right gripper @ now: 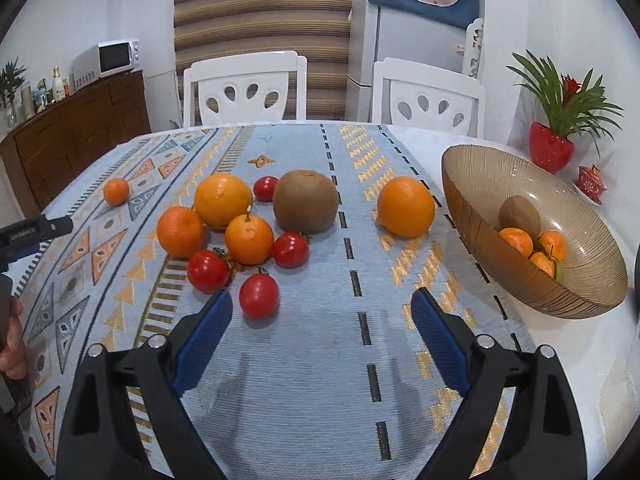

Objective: Organize fruits
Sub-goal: 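Move both open tools back toward the remaining fruit, then grasp a tangerine with the left tool while the right tool grasps a large orange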

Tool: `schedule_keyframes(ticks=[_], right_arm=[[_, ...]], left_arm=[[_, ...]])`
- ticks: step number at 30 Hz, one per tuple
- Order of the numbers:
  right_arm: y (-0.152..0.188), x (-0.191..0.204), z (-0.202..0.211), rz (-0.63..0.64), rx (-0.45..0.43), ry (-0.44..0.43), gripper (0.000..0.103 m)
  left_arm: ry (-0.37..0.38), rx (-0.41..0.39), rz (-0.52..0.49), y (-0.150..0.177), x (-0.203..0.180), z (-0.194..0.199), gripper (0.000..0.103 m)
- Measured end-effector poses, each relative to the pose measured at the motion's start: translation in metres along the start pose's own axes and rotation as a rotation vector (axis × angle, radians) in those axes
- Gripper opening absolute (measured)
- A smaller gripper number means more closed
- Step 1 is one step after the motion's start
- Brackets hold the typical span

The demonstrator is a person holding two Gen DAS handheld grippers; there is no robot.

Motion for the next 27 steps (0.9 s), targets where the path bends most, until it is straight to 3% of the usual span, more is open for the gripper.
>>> schedule_keyframes(ticks=[3, 6, 10, 14, 18, 21, 23, 25, 27], right_arm=[[0.004, 0.011, -0.003, 0.020, 0.084, -0.067, 0.075], [0.005, 0.030, -0.006, 0.052, 0.193, -0.139, 0.066], [-0.017, 0.065, -0.003, 0.071, 0.200, -0.240, 0.066], [-0.026, 0.089, -0.027, 0.029, 0.278, -0.291, 0.062], [-0.030, 0.110, -0.051, 0.044, 0.304, -0.281, 0.059], [-0.028, 0.116, -0.070, 0.038, 0.338, -0.250, 0.059], [-0.026, 0.116, -0.083, 0.027, 0.368, -0.223, 0.059], [-0.024, 0.119, -0.090, 0.018, 0.384, -0.229, 0.058], [-0.023, 0.123, -0.094, 0.034, 0.381, -0.217, 0.058]], left_arm=[[0.002, 0.092, -0.010, 0.000, 0.001, -0.001, 0.094], [0.044, 0.133, -0.103, -0.013, -0.003, 0.009, 0.094], [0.126, 0.078, -0.182, -0.051, -0.007, 0.012, 0.095], [0.232, 0.012, -0.147, -0.083, -0.007, -0.017, 0.094], [0.313, 0.030, -0.082, -0.094, -0.008, -0.056, 0.088], [0.302, 0.040, -0.095, -0.092, -0.017, -0.070, 0.087], [0.251, 0.065, -0.154, -0.086, -0.026, -0.080, 0.083], [0.192, 0.078, -0.242, -0.079, -0.036, -0.089, 0.075], [0.172, 0.089, -0.258, -0.074, -0.036, -0.094, 0.065]])
Point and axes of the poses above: each gripper's, at about its wrist camera, not at the fingertips, and z roughly against the way its jaws point, x to its left, y to its underside, the point moved 7 cm from there along -z, roughly the way its jaws point, and after that the axes turned 10 degrees about -z, right-handed, at the moved point
